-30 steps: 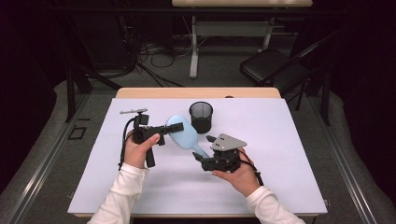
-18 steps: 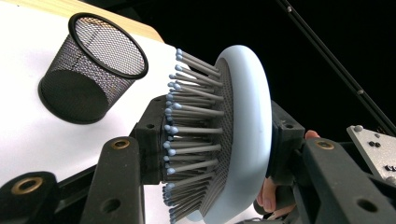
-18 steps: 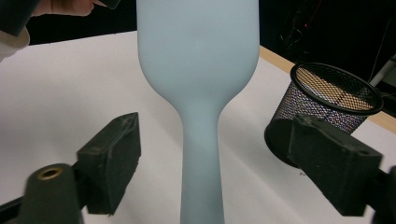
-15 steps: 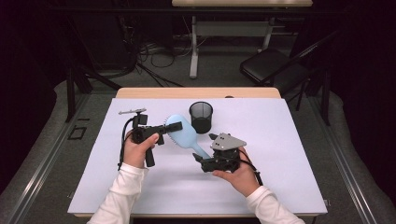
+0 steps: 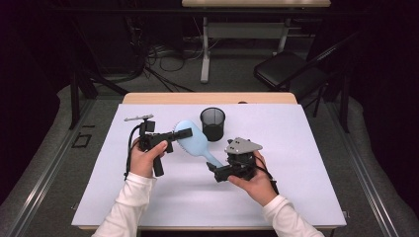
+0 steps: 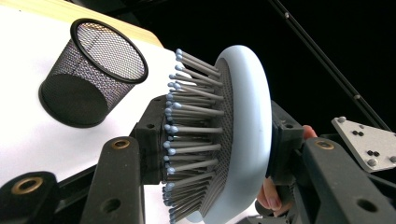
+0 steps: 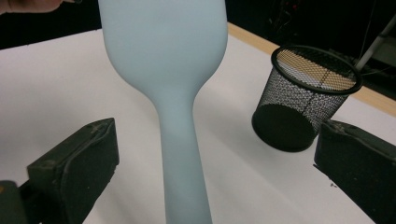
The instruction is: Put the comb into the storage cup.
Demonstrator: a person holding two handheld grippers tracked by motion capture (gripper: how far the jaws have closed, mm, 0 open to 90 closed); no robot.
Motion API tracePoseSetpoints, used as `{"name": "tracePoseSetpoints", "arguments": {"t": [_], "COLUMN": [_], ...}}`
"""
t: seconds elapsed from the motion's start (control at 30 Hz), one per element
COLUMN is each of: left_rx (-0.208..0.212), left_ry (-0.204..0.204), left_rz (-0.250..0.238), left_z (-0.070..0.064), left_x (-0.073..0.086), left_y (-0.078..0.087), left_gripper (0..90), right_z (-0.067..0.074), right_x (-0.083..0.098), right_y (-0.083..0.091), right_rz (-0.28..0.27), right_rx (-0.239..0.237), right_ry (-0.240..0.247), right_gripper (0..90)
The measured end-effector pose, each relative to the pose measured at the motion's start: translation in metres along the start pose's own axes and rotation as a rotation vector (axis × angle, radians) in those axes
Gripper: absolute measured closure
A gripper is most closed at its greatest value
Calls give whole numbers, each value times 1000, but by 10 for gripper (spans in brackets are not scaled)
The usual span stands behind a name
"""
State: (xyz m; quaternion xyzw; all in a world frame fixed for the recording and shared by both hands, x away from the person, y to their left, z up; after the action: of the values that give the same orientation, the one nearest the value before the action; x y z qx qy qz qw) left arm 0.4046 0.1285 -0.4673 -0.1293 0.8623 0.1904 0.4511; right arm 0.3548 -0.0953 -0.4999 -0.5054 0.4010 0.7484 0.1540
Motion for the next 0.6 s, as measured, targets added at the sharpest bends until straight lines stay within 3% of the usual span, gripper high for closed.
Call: {"name": "tracePoseSetpoints", "arguments": {"t": [0.1, 0.6], "left_rx": [0, -3], "left_ry": [0, -14], "left_rz": [0, -15], "left_z": [0, 3], "left_x": [0, 0], "left_y": [0, 2], "left_gripper": [518, 518], "right_z": [0, 2], "right_x": [0, -2], "right_y": [0, 4], "right_rz": [6, 12], "right_rx": [-20, -16], "right_ry": [-20, 0], "right_gripper": [0, 0]}}
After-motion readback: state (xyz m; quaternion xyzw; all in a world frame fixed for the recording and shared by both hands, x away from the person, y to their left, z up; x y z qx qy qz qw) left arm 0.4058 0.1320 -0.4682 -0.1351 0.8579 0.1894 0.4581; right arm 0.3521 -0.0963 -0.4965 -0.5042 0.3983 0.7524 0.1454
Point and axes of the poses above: each handheld gripper's, and its own axes: y roughly backward along the jaws, x roughly out of its underside, z roughly to its left, the point moved 4 cm from there along -y, roughly forward along the jaws, and after that the axes turned 15 degrees about -y, right-handed, at the moved point
